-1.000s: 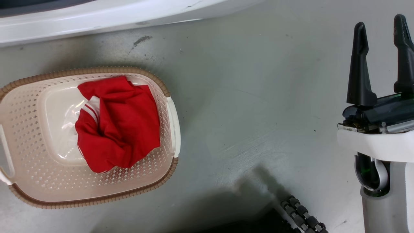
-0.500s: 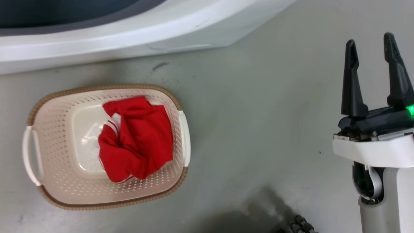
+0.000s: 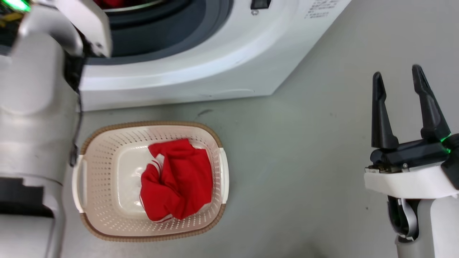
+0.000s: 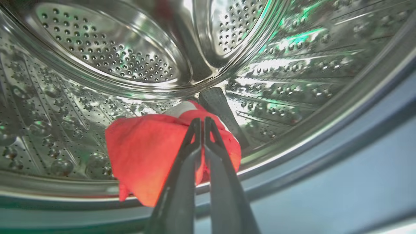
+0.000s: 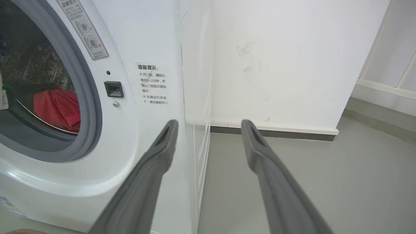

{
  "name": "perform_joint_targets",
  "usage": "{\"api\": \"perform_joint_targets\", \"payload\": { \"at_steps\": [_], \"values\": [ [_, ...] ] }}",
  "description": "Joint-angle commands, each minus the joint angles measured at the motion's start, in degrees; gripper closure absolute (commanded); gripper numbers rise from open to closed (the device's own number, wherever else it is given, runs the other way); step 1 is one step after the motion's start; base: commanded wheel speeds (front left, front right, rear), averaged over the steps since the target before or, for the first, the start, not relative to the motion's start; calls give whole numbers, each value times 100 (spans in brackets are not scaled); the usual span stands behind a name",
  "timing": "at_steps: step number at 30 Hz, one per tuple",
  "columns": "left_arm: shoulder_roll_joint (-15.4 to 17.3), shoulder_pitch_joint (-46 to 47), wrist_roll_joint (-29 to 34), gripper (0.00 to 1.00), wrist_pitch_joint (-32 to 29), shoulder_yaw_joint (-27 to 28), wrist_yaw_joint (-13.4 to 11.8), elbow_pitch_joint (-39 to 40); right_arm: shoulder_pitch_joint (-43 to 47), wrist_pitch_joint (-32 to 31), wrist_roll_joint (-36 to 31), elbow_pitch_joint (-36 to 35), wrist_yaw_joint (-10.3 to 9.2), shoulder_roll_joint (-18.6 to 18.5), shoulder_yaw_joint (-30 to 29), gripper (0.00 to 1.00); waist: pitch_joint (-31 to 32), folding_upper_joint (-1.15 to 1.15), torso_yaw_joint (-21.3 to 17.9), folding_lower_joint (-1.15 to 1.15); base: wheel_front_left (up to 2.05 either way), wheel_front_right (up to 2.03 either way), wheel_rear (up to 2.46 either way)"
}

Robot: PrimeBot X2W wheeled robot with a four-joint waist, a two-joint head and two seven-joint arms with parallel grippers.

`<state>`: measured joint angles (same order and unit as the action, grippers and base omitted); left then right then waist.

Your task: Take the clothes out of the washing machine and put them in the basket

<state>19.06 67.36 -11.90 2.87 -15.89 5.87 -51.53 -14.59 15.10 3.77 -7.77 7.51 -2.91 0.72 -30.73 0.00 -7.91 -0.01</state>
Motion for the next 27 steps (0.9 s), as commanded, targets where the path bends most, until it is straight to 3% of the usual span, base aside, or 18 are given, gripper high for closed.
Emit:
{"api": "perform_joint_targets", "payload": {
  "at_steps": [1, 14, 27],
  "values": [
    [-43, -131, -19, 100, 94, 5, -9, -5, 74, 9, -44, 4, -4, 6, -13, 0, 194, 0, 105, 1, 0, 0, 0],
    [-262, -1138, -326, 100, 1138, -14, 60, 224, 484, 9, -192, 49, -4, 6, 19, 0, 952, 0, 398, 1, 0, 0, 0],
    [-130, -2345, -320, 100, 1209, -92, -43, 2040, 907, 9, -269, 109, -4, 6, 28, 0, 1698, 0, 643, 1, 0, 0, 0]
  ]
}}
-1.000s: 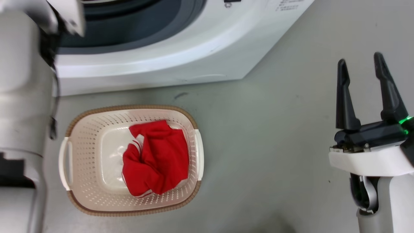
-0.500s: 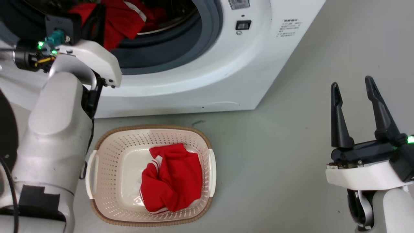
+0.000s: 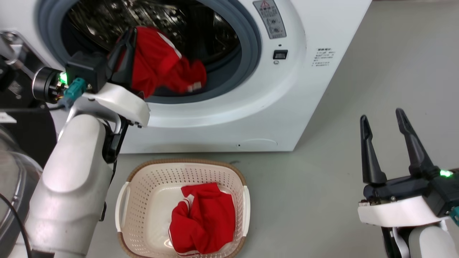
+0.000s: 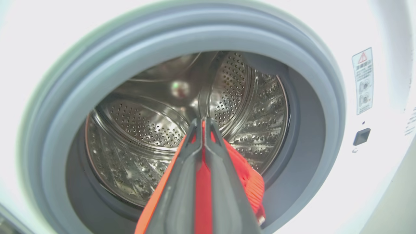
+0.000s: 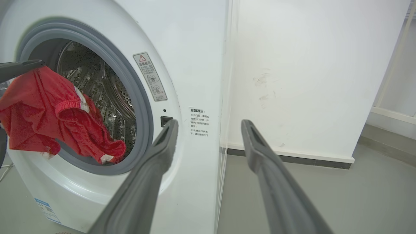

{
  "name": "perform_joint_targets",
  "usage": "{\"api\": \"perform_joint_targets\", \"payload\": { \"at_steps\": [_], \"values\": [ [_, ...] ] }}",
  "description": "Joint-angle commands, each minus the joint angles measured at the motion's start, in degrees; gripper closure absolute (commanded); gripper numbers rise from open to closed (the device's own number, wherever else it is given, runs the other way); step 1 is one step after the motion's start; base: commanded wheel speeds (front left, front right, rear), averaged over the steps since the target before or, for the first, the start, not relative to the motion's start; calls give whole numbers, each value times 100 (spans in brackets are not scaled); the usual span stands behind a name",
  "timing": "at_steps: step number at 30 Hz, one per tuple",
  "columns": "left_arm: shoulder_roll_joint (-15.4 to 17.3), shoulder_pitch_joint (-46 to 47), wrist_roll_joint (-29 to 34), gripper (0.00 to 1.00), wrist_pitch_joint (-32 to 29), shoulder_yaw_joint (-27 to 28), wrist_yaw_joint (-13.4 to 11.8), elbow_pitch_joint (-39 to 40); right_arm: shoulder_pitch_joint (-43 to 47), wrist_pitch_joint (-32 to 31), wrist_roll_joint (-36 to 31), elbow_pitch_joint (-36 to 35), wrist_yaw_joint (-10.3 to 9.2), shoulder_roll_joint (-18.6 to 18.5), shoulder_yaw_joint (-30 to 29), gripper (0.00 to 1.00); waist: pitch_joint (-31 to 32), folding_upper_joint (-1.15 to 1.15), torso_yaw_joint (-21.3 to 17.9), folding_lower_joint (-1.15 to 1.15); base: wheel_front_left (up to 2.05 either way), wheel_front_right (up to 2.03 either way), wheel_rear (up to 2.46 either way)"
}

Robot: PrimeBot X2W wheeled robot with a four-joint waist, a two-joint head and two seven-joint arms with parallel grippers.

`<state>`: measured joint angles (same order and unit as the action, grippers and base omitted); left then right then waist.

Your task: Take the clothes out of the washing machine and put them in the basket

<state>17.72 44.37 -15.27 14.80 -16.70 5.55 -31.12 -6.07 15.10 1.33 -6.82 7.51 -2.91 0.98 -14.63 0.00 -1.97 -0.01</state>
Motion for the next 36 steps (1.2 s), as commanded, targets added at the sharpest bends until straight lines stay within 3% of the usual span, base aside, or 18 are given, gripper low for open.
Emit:
{"api": "perform_joint_targets", "payload": {
  "at_steps": [1, 14, 22, 30, 36],
  "values": [
    [43, -131, 37, 100, -28, -23, -27, 171, 87, 9, -29, 17, -4, 6, 4, 0, 137, 0, 64, 1, 0, 0, 0],
    [333, -1003, 55, 100, -926, -153, -329, 2850, 400, 9, 26, 15, -4, 6, 44, 0, 537, 0, 170, 1, 0, 0, 0],
    [456, -1482, 69, 100, -1394, -237, -526, 4099, 498, 9, 57, 26, -4, 7, 51, 0, 634, 0, 208, 1, 0, 0, 0],
    [540, -2047, 62, 100, -1606, -447, -587, 4665, 430, 9, 42, -7, -4, 7, 27, 0, 578, 0, 255, 1, 0, 0, 0],
    [548, -2537, -11, 100, -1595, -622, -610, 4522, 314, 9, -21, -38, -4, 7, 37, 0, 403, 0, 281, 1, 0, 0, 0]
  ]
}}
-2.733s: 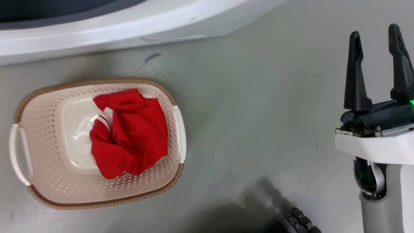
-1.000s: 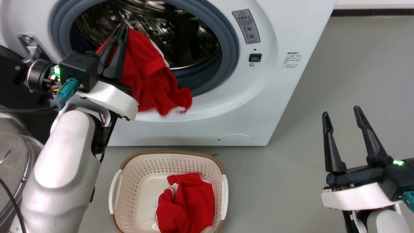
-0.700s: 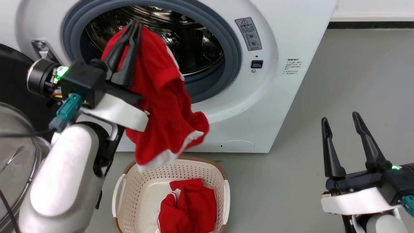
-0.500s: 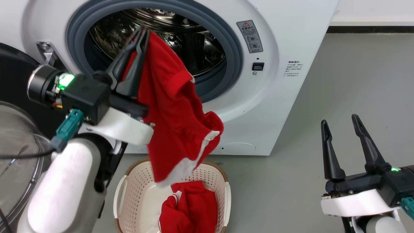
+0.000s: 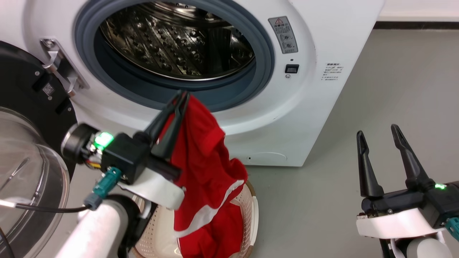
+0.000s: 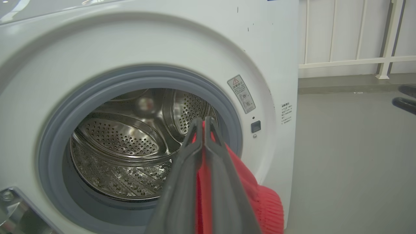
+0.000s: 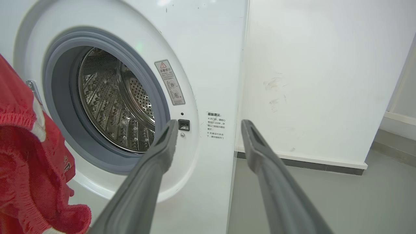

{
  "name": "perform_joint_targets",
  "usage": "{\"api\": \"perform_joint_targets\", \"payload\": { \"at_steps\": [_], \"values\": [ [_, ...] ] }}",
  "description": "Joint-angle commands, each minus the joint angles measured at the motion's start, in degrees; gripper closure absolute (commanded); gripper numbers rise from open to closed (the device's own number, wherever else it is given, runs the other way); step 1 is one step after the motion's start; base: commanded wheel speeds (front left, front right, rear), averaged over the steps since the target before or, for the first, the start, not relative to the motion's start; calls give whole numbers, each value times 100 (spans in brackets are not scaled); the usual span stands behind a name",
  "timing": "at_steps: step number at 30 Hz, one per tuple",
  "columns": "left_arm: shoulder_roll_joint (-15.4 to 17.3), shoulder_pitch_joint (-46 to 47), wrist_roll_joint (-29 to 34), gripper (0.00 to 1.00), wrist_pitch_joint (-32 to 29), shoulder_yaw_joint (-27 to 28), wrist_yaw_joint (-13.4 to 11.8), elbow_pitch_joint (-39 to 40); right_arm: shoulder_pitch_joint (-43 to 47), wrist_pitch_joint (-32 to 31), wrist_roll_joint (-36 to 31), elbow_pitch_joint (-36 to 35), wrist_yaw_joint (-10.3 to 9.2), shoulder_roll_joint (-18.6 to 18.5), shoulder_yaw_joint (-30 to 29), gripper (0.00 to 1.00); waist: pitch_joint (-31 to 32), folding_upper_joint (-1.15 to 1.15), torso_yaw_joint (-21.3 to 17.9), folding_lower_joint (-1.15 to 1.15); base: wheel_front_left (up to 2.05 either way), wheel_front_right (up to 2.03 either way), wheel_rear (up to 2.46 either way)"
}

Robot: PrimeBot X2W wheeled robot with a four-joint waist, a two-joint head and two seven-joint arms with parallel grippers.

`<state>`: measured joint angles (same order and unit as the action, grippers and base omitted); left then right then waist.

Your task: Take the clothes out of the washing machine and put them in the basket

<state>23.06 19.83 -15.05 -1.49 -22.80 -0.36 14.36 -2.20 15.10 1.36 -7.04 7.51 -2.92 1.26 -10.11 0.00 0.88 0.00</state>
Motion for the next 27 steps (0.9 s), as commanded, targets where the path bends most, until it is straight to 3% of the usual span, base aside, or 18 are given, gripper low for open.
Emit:
{"api": "perform_joint_targets", "payload": {
  "at_steps": [1, 14, 27],
  "values": [
    [2, -167, -45, 100, 56, -43, -9, -86, -100, 9, -37, -21, -4, 8, 21, 0, -97, 0, -11, 0, 0, 0, 0],
    [-322, -486, -284, 100, 696, -377, 191, -1930, -586, 9, -280, -189, -4, 7, 35, 0, -1144, 0, -182, 0, 0, 0, 0],
    [-854, 892, -186, 100, 1410, -563, 453, -5132, -1265, 9, -251, -408, -5, 9, -31, 0, -2621, 0, -528, 0, 0, 0, 0]
  ]
}}
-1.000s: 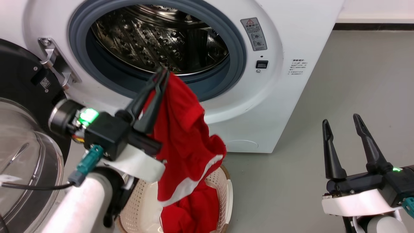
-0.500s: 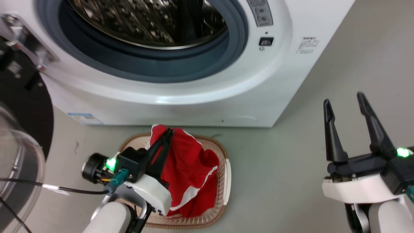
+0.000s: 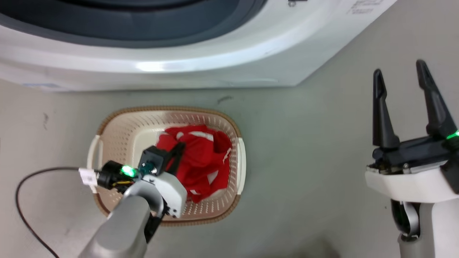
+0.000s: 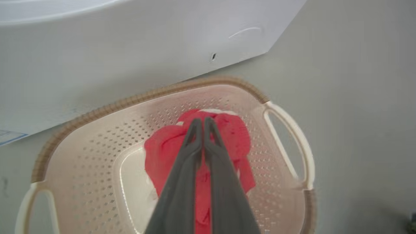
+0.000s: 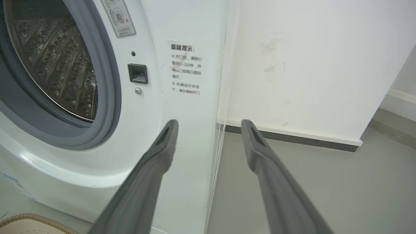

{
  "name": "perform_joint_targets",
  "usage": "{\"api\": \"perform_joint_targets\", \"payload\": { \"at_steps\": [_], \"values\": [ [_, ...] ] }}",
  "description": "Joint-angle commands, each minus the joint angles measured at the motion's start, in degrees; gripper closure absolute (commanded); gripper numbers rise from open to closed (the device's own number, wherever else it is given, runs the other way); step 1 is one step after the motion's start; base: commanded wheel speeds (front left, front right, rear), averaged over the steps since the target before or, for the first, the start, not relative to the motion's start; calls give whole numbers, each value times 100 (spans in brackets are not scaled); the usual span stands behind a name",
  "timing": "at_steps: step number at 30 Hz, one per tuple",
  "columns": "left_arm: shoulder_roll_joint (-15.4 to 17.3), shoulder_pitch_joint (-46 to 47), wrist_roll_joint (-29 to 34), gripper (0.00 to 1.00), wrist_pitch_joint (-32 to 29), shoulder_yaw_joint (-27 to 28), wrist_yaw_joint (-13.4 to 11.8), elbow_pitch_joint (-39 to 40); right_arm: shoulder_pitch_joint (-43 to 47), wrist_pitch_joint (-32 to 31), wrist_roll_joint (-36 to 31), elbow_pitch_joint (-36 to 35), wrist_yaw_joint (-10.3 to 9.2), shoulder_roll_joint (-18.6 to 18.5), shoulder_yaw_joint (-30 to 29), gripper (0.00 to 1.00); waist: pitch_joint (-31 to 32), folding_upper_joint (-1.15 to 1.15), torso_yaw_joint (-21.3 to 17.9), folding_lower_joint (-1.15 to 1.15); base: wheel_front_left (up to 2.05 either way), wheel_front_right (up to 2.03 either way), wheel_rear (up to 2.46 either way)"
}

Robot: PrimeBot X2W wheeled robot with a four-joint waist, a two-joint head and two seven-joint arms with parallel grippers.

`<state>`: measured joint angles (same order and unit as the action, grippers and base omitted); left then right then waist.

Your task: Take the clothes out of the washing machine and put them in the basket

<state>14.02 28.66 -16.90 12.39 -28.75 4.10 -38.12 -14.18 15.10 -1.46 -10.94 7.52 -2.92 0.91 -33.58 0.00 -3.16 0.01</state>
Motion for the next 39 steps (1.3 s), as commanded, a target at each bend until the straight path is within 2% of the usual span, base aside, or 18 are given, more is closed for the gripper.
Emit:
{"api": "perform_joint_targets", "payload": {
  "at_steps": [1, 8, 13, 17, 24, 25, 26, 29, 34, 39],
  "values": [
    [4, 159, 27, 100, 40, 5, 23, -188, -114, 10, 56, -37, -6, 7, -1, 0, -383, 0, -146, -1, 0, 0, 0],
    [-233, 1186, 103, 100, 36, -138, 128, -1972, -463, 9, 153, -115, -5, 9, -45, 0, -1086, 0, -293, -1, 0, 0, 0],
    [-412, 1738, 142, 100, -5, -261, 192, -2801, -644, 9, 185, -164, -6, 9, -98, 0, -1475, 0, -327, -1, 0, 0, 0],
    [-513, 2013, 172, 100, -231, -354, 205, -3266, -718, 9, 192, -172, -6, 8, -112, 0, -1671, 0, -328, -1, 0, 0, 0],
    [-679, 2056, 66, 100, -701, -403, 200, -3507, -785, 9, 197, -119, -5, 8, -81, 0, -1727, 0, -330, -1, 0, 0, 0],
    [-677, 2034, 87, 12, -697, -425, 192, -3517, -791, 10, 197, -104, -6, 8, -73, 0, -1692, 0, -325, -1, 0, 0, 0],
    [-680, 2009, 77, 0, -686, -431, 179, -3524, -791, 9, 192, -92, -6, 8, -65, 0, -1643, 0, -316, -1, 0, 0, 0],
    [-714, 1876, 5, 0, -679, -447, 231, -3542, -738, 9, 177, -36, -6, 8, -51, 0, -1425, 0, -262, -1, 0, 0, 0],
    [-750, 1679, -26, 0, -174, -496, 247, -3548, -531, 9, 123, 108, -6, 7, 6, 0, -887, 0, -107, -1, 0, 0, 0],
    [-755, 1335, -136, 0, 254, -369, 47, -3304, -286, 9, 102, 245, -6, 7, 99, 0, -218, 0, 13, -1, 0, 0, 0]
  ]
}}
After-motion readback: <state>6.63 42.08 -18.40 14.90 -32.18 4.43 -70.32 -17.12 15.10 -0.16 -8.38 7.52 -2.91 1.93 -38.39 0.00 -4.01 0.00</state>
